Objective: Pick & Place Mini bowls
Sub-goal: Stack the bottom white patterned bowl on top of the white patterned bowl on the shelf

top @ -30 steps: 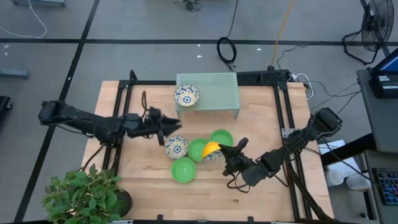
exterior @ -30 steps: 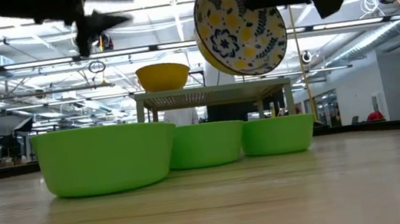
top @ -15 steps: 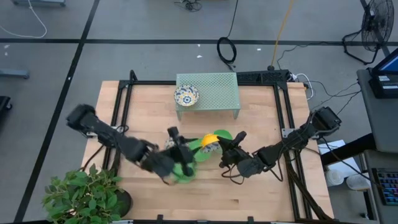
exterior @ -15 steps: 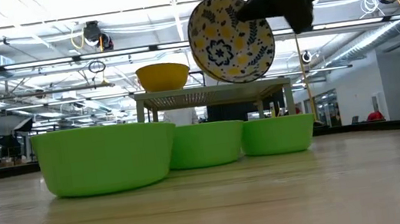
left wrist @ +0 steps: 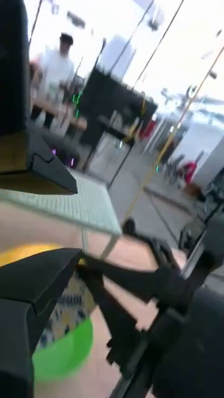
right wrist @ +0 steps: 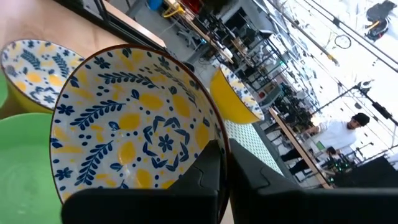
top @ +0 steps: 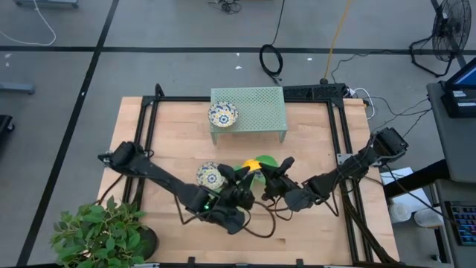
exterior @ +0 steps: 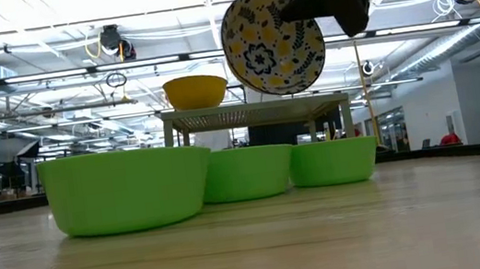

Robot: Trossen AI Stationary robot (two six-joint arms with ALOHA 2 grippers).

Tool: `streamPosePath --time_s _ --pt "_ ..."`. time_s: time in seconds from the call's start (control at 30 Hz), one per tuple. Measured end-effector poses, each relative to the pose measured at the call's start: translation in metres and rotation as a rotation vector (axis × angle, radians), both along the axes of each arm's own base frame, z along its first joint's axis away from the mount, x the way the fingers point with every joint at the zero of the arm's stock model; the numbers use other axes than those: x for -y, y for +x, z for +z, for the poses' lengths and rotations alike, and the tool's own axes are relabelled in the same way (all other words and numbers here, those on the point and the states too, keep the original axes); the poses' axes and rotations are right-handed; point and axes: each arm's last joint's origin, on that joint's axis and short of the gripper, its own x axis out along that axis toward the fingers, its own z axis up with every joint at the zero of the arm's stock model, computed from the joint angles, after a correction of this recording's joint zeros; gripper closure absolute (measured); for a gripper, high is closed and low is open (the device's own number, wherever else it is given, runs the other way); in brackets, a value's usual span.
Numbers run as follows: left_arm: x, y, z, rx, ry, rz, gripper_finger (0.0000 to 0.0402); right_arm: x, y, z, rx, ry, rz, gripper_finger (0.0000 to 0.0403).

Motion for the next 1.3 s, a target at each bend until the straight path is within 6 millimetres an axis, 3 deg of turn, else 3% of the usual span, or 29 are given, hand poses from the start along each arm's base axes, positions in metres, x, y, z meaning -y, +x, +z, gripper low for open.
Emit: streamPosePath --time_s 0.13,0.33,0.63,0.97,1.13,1.3 --pt "0.002 -0.003 0.001 0.089 -0.092 0.017 0.0247 0.0 0.0 0.002 -0.008 -0.037 -0.024 0.0402" --pt "0.022 -0.017 0.005 0.178 -0.147 0.004 0.0247 0.003 0.001 0.011 0.008 -0.083 -0.106 0.0402" --pt "0.032 -0.03 0.002 0.222 -0.099 0.059 0.0247 0.002 -0.001 0.046 0.13 -0.115 -0.106 0.0402" --pt "0.005 -0.019 0.0 0.287 -0.136 0.151 0.0247 -0.013 -0.011 0.057 0.194 -0.119 -0.021 0.0402" --pt "-0.01 -0.008 0.001 0.242 -0.123 0.162 0.0247 -0.016 -0.012 0.055 0.195 -0.11 0.0 0.0402" --pt "-0.011 0.0 0.006 0.136 -0.094 0.078 0.0247 -0.02 -0.01 0.046 0.146 -0.117 0.027 0.0403"
